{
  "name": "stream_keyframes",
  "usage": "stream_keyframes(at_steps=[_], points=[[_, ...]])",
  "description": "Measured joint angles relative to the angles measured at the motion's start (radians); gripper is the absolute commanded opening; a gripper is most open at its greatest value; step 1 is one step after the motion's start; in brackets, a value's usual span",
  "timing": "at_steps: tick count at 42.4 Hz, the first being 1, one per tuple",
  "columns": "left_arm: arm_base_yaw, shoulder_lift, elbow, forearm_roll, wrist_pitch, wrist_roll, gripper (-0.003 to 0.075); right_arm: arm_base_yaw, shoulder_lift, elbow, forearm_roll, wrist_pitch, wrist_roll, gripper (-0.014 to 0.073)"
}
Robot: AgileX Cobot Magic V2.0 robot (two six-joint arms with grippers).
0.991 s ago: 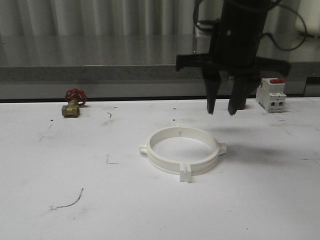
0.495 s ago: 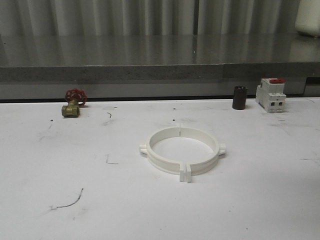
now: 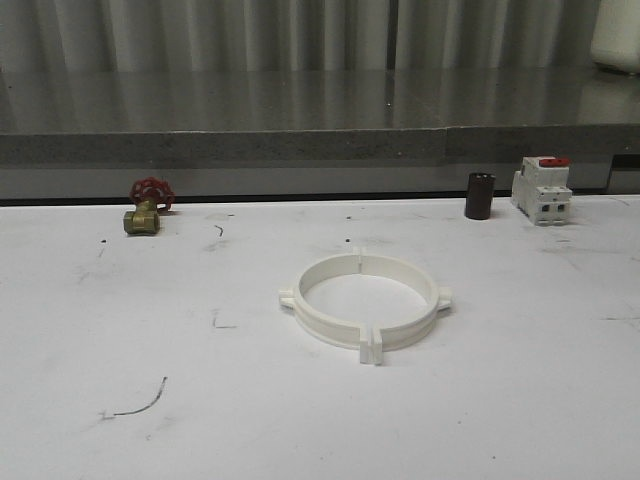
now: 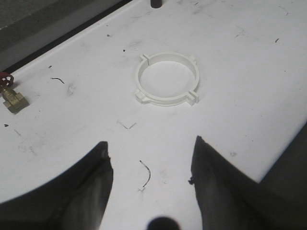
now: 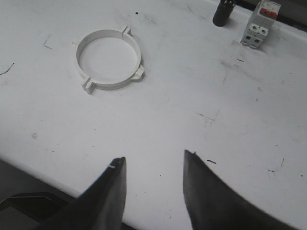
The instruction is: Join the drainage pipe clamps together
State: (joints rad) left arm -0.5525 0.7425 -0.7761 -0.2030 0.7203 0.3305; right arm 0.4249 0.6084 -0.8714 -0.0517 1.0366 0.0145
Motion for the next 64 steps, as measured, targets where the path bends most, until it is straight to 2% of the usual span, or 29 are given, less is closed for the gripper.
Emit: stream_keyframes(at_steps=[9, 20, 24, 31, 32, 33, 57, 64], points=[[0.000, 0.000, 0.000, 0.000, 0.000, 0.000, 0.0367, 0.000, -0.178, 0.073, 0.000, 0.009, 0.000, 0.0322], [0.000, 0.000, 0.000, 0.000, -0.002, 0.000, 0.0360, 0.000, -0.204, 0.073, 0.016, 0.010, 0.000, 0.0318], [0.000, 0.000, 0.000, -0.009, -0.002, 0.000, 0.0275, 0.000, -0.204, 0.073, 0.033, 0.010, 0.000, 0.0237], [0.000, 0.000, 0.000, -0.020, -0.002, 0.000, 0.0021, 0.000, -0.204, 0.073, 0.067, 0.010, 0.000, -0.0045], [0.000, 0.000, 0.000, -0.020, -0.002, 0.000, -0.0007, 0.000, -0.204, 0.073, 0.071, 0.010, 0.000, -0.0074], [0.000, 0.000, 0.000, -0.020, -0.002, 0.000, -0.0019, 0.000, -0.204, 0.073, 0.074, 0.012, 0.000, -0.0068], [-0.002, -0.002, 0.002, -0.020, -0.002, 0.000, -0.0020, 0.000, -0.204, 0.073, 0.089, 0.015, 0.000, -0.0067], [0.013, -0.070, 0.053, -0.035, -0.010, 0.000, -0.0020, 0.000, -0.204, 0.073, 0.089, 0.016, 0.000, -0.0067]])
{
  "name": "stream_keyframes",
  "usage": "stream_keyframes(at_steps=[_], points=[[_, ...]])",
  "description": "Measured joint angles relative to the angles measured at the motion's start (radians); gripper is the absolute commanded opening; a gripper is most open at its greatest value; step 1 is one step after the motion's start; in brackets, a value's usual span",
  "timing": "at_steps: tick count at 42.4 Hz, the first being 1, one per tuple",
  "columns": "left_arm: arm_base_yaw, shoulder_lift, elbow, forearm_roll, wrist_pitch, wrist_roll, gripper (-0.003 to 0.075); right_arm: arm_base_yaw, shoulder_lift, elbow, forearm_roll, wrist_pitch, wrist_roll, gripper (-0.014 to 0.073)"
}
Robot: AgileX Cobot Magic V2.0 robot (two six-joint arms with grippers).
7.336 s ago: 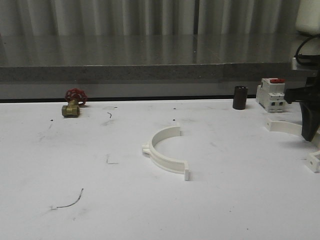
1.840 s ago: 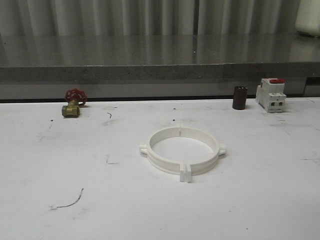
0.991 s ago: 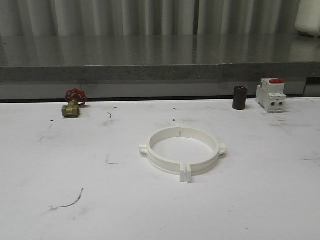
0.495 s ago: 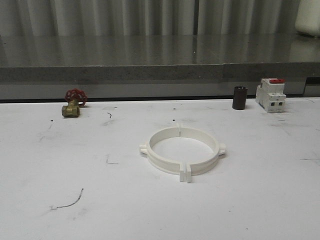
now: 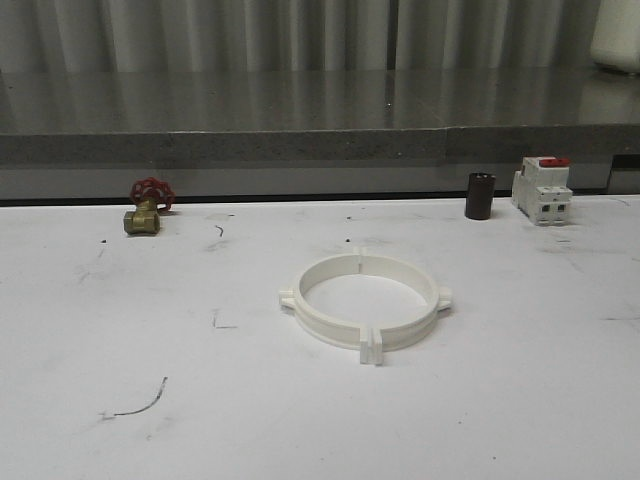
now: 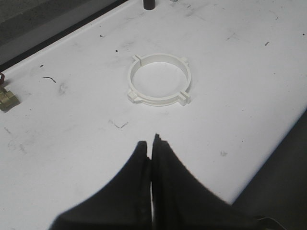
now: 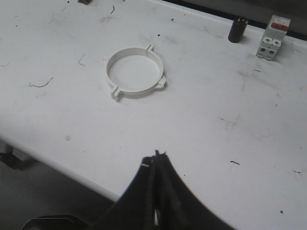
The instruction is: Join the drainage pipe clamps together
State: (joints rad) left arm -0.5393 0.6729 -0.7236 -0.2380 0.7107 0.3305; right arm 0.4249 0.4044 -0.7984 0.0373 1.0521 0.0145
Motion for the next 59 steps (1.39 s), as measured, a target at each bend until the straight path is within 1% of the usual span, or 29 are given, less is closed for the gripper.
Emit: stream_keyframes(at_steps=[5, 12, 17, 22, 29, 34, 45, 59], points=[[0.081, -0.108, 0.098, 0.004, -0.064, 0.002, -0.0020, 0.000, 0.000, 0.000, 0.000, 0.000, 0.000, -0.0067], [0.248, -0.309, 0.329, 0.002, -0.260, 0.002, -0.0020, 0.000, 0.000, 0.000, 0.000, 0.000, 0.000, -0.0067], [0.373, -0.455, 0.489, -0.048, -0.369, 0.002, -0.0020, 0.000, 0.000, 0.000, 0.000, 0.000, 0.000, -0.0067], [0.445, -0.563, 0.603, -0.069, -0.440, 0.002, -0.0020, 0.000, 0.000, 0.000, 0.000, 0.000, 0.000, -0.0067], [0.462, -0.665, 0.726, -0.077, -0.528, 0.002, -0.0020, 0.000, 0.000, 0.000, 0.000, 0.000, 0.000, -0.0067], [0.462, -0.678, 0.728, -0.079, -0.585, 0.002, -0.0020, 0.000, 0.000, 0.000, 0.002, 0.000, 0.000, -0.0067], [0.452, -0.678, 0.728, -0.079, -0.611, 0.002, -0.0020, 0.000, 0.000, 0.001, 0.002, 0.002, 0.000, -0.0067], [0.450, -0.678, 0.728, -0.079, -0.611, 0.002, -0.0020, 0.000, 0.000, 0.001, 0.002, 0.002, 0.000, -0.0067]])
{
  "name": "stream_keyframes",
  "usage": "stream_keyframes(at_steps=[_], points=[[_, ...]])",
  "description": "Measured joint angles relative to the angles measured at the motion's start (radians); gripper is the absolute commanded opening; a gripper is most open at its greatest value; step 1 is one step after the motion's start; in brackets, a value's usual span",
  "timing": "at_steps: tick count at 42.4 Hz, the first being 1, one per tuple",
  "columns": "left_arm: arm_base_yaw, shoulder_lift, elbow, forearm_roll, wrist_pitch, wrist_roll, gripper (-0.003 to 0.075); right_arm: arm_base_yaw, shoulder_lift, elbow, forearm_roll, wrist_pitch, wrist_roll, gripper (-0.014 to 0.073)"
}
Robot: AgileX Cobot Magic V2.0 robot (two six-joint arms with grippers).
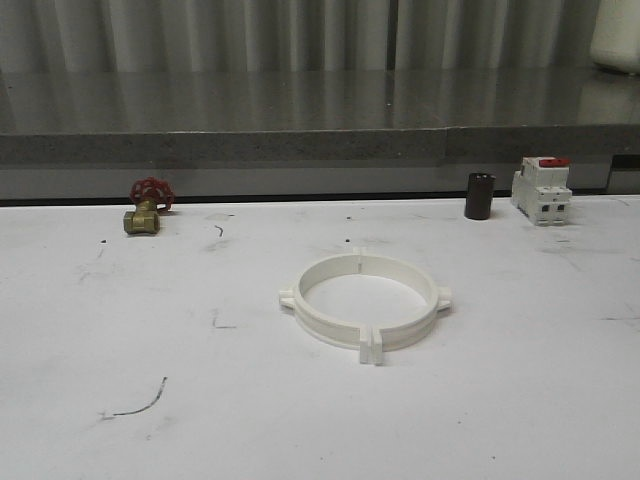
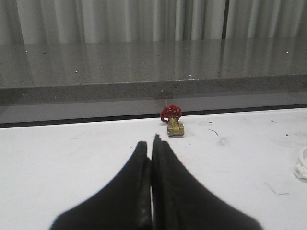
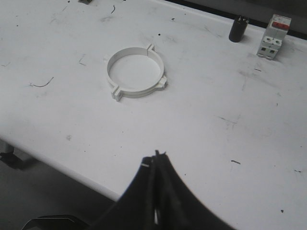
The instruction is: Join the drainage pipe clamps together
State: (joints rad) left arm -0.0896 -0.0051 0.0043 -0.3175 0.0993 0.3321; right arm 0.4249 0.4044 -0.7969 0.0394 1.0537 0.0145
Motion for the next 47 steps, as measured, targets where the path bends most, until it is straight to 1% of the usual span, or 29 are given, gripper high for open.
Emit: stream_keyframes(at_steps=[6, 8, 11, 13, 17, 21, 28, 47], points=[[0.000, 0.000, 0.000, 0.000, 0.000, 0.000, -0.0020, 0.000, 0.000, 0.000, 0.000, 0.000, 0.000, -0.0067], [0.000, 0.000, 0.000, 0.020, 0.000, -0.017, -0.0020, 0.000, 0.000, 0.000, 0.000, 0.000, 0.000, -0.0067], [0.000, 0.000, 0.000, 0.103, 0.000, -0.109, -0.0020, 0.000, 0.000, 0.000, 0.000, 0.000, 0.000, -0.0067], [0.000, 0.000, 0.000, 0.163, 0.000, -0.197, -0.0020, 0.000, 0.000, 0.000, 0.000, 0.000, 0.000, -0.0067], [0.000, 0.000, 0.000, 0.212, 0.000, -0.265, -0.0020, 0.000, 0.000, 0.000, 0.000, 0.000, 0.000, -0.0067], [0.000, 0.000, 0.000, 0.226, -0.008, -0.278, -0.0020, 0.000, 0.000, 0.000, 0.000, 0.000, 0.000, -0.0067], [0.000, 0.000, 0.000, 0.230, -0.061, -0.284, -0.0020, 0.000, 0.000, 0.000, 0.000, 0.000, 0.000, -0.0067], [0.000, 0.000, 0.000, 0.232, -0.064, -0.286, -0.0020, 0.000, 0.000, 0.000, 0.000, 0.000, 0.000, -0.0067]])
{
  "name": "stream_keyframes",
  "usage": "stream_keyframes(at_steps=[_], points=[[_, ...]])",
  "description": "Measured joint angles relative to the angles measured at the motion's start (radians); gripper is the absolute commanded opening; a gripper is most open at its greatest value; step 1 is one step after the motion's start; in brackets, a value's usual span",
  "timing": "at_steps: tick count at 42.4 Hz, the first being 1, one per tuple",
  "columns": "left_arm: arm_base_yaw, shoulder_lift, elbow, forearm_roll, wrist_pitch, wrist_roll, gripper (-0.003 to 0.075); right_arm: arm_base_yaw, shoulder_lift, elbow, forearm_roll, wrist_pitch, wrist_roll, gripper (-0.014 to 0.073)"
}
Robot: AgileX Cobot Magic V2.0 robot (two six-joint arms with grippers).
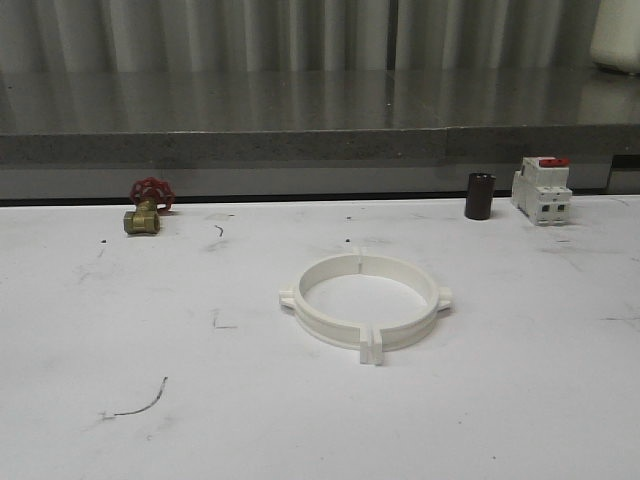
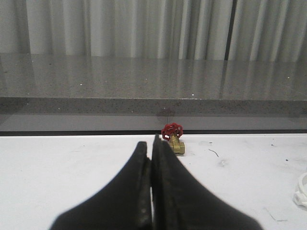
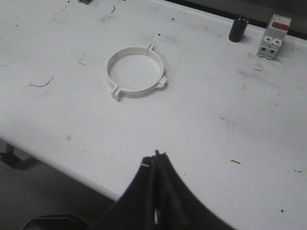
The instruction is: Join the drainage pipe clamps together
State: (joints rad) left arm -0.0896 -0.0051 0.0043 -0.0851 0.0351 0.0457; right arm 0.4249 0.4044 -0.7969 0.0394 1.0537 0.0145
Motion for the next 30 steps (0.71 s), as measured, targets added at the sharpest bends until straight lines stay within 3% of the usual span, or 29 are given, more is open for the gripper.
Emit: stream_keyframes(at_steps=[30], points=[[0.042, 0.000, 0.000, 0.000, -0.003, -0.001, -0.0020, 0.000, 0.000, 0.000, 0.002, 0.001, 0.000, -0.0067]])
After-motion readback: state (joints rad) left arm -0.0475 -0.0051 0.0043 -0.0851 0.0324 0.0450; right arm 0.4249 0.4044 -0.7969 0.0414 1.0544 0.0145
